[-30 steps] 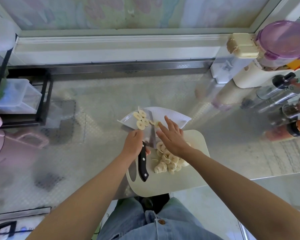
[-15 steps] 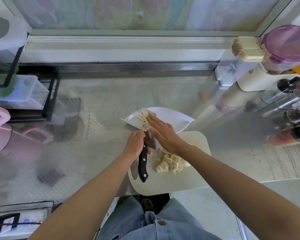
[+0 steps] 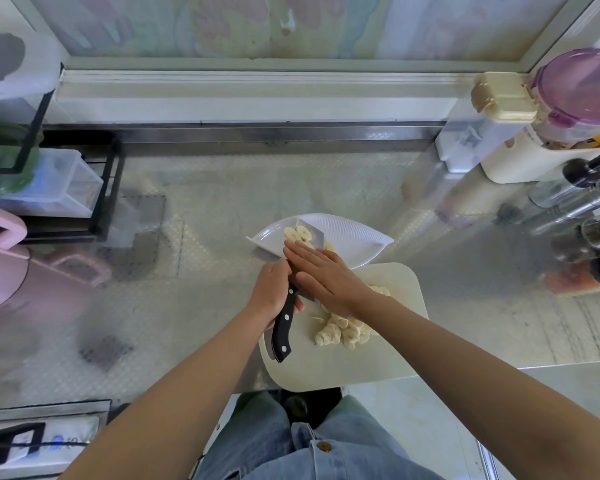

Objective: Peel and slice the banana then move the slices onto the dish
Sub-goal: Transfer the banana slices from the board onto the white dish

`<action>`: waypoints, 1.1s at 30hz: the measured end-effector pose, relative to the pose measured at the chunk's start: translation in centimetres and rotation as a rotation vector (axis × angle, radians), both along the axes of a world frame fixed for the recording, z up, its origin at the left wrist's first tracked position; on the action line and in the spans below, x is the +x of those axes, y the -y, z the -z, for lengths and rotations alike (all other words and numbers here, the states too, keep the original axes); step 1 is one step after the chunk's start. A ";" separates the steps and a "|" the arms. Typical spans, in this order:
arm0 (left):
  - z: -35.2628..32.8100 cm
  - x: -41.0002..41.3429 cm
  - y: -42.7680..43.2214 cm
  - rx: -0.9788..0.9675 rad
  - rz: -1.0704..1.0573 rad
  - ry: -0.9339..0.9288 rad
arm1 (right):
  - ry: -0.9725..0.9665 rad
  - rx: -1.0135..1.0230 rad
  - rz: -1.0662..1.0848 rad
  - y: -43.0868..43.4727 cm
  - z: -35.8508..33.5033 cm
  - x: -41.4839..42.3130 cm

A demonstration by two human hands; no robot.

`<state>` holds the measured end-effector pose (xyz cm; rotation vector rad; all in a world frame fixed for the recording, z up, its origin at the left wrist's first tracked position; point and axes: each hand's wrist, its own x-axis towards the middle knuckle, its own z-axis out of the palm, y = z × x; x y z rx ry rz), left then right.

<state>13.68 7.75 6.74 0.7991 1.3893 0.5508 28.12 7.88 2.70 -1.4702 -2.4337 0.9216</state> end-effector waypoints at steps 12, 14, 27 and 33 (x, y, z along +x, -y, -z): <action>0.3 -0.3 -0.2 0.006 -0.027 -0.124 | 0.189 0.018 0.051 -0.3 1.2 1.9; 0.4 -0.4 -0.2 0.008 -0.032 -0.121 | 0.220 -0.036 0.101 -0.5 1.5 2.1; 0.5 -0.8 0.0 0.024 -0.038 -0.138 | 0.288 -0.124 0.128 0.3 2.1 2.4; 0.2 -1.1 0.3 0.038 -0.014 -0.125 | 0.054 -0.045 0.145 -1.0 0.7 0.6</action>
